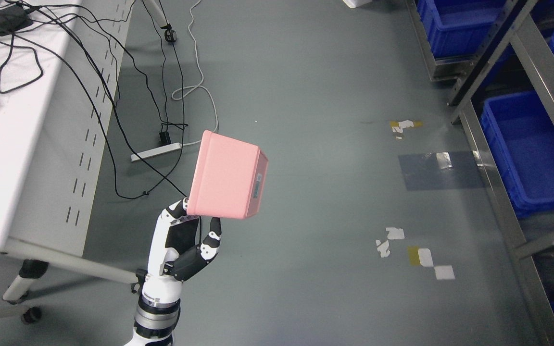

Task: Place storage box into left shelf container
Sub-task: 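Hold the pink box up in the left hand while turning toward the shelf rack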

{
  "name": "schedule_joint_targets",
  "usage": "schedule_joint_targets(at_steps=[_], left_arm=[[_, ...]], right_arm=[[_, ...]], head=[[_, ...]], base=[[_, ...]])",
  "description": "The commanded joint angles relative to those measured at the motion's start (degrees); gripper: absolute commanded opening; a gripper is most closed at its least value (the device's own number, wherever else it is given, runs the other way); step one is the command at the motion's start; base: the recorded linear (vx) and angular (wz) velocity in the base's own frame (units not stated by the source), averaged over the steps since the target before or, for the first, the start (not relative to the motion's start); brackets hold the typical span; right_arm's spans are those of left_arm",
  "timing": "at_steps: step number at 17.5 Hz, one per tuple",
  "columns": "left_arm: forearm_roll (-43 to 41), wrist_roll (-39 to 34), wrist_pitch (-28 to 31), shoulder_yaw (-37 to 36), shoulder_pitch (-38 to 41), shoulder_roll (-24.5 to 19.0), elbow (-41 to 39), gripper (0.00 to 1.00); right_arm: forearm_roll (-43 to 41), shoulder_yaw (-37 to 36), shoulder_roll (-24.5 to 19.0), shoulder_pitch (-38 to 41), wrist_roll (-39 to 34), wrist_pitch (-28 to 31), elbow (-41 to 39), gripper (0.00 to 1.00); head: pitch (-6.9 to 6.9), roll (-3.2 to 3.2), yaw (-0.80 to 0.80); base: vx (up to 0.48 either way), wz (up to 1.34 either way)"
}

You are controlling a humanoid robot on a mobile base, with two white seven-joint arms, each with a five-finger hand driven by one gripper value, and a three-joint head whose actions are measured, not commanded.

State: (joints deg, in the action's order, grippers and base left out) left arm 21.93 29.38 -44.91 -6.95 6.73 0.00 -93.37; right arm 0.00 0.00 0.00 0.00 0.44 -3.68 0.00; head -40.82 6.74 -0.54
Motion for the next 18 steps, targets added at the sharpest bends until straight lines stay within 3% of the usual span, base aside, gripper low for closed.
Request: schedule_joint_targets(at_steps=[1, 12, 18], left_arm=[[0.0, 0.0, -0.1, 1.5, 0.5, -1.0, 3.1, 0.05], [0.9, 0.0, -0.1, 0.8, 0.6, -1.0, 8.5, 0.05], [0.9, 0.1, -0.1, -2.2, 0.6, -1.0, 11.1, 0.05]], right_arm=[[-0.1, -0.2, 1.0, -0.4, 0.3, 0.0, -1.0, 1.00], [-0.1, -0.2, 1.0, -0.4, 0.3, 0.0, -1.0, 1.00], [-0.1, -0.2, 1.0, -0.4, 0.3, 0.0, -1.0, 1.00]], head=[[0.00, 0.00, 0.00], [0.00, 0.00, 0.00], [0.00, 0.00, 0.00]], base=[[0.584, 0.14], [0.510, 0.18], [0.470, -0.91]])
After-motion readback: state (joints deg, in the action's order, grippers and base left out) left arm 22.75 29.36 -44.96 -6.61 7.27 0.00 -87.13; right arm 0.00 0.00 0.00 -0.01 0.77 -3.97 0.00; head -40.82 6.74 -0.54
